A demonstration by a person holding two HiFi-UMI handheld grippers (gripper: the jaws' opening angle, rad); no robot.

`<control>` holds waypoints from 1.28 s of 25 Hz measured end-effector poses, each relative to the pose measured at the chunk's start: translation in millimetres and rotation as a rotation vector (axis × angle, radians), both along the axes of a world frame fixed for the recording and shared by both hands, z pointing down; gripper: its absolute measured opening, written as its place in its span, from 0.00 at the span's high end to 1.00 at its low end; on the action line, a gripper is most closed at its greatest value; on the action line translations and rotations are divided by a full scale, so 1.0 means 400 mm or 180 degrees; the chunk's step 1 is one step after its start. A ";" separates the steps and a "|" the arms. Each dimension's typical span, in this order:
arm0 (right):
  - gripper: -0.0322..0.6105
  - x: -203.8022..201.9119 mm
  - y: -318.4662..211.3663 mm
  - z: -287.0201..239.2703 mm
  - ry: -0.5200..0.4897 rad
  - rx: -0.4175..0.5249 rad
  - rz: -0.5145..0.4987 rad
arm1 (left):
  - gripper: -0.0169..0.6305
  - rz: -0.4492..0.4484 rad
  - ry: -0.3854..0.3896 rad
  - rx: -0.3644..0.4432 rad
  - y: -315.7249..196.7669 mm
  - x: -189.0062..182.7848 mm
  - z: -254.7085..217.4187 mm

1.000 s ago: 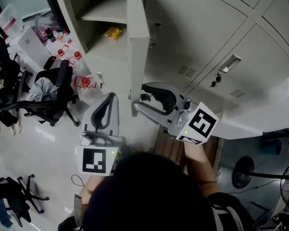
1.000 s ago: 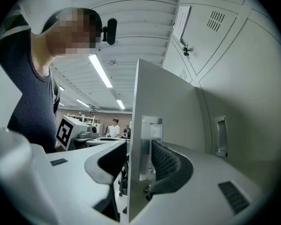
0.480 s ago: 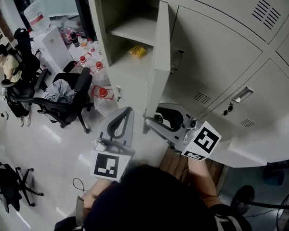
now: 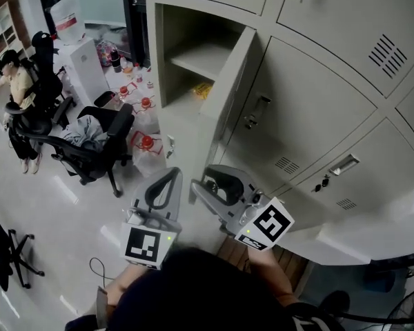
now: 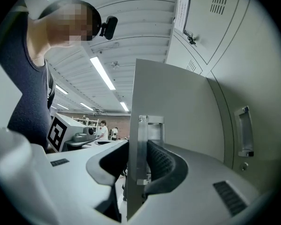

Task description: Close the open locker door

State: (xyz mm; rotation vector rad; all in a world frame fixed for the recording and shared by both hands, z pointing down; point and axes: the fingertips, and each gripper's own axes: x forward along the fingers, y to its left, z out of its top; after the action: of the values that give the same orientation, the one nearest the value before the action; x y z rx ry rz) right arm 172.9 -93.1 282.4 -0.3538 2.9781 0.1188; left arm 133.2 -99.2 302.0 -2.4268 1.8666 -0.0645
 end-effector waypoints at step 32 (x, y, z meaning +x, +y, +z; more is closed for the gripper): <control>0.78 -0.306 -0.127 -0.001 0.0031 -0.0010 0.0425 | 0.97 -0.0069 0.0145 -0.0004 -0.133 -0.307 0.011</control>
State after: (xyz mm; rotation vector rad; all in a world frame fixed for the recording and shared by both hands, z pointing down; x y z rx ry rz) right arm 50.6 -143.9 281.9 -0.5539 2.9629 0.1304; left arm 10.3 -152.4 306.3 -2.4290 1.9122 -0.0117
